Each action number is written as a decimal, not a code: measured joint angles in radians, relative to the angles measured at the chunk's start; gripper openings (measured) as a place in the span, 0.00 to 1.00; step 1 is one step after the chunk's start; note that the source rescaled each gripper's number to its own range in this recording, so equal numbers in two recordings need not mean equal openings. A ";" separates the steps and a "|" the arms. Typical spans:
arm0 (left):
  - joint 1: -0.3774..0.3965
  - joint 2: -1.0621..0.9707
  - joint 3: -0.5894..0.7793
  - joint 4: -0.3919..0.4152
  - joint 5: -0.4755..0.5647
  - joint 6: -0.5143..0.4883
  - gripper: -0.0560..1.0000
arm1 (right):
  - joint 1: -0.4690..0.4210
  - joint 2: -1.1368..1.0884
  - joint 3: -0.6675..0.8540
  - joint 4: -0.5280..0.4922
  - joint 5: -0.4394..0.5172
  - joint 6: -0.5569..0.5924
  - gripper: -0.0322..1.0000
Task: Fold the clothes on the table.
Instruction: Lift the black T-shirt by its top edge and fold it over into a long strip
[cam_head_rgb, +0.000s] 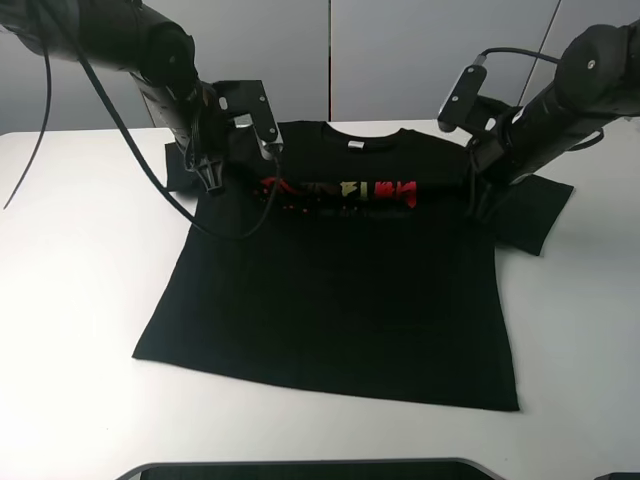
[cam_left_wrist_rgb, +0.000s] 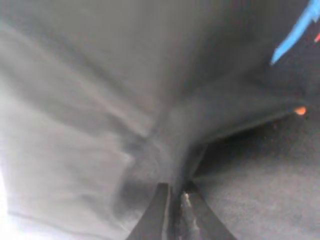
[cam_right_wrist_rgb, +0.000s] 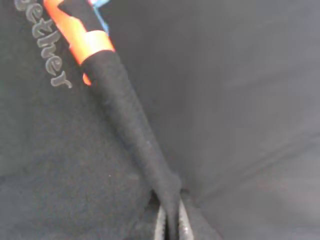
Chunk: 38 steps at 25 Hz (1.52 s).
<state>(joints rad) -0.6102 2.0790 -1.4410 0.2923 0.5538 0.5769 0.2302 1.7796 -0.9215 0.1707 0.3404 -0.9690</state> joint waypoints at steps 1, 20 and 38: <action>0.000 -0.010 0.000 0.012 -0.017 -0.011 0.05 | 0.000 -0.014 0.000 -0.001 -0.030 0.005 0.03; -0.002 -0.047 -0.234 0.280 -0.124 -0.323 0.05 | 0.000 -0.082 -0.181 -0.081 -0.248 0.005 0.03; 0.036 -0.118 -0.376 0.339 0.009 -0.381 0.05 | -0.039 -0.082 -0.316 -0.130 -0.221 -0.001 0.03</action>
<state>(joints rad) -0.5740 1.9611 -1.8166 0.6312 0.5629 0.1960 0.1909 1.6975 -1.2372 0.0408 0.1194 -0.9697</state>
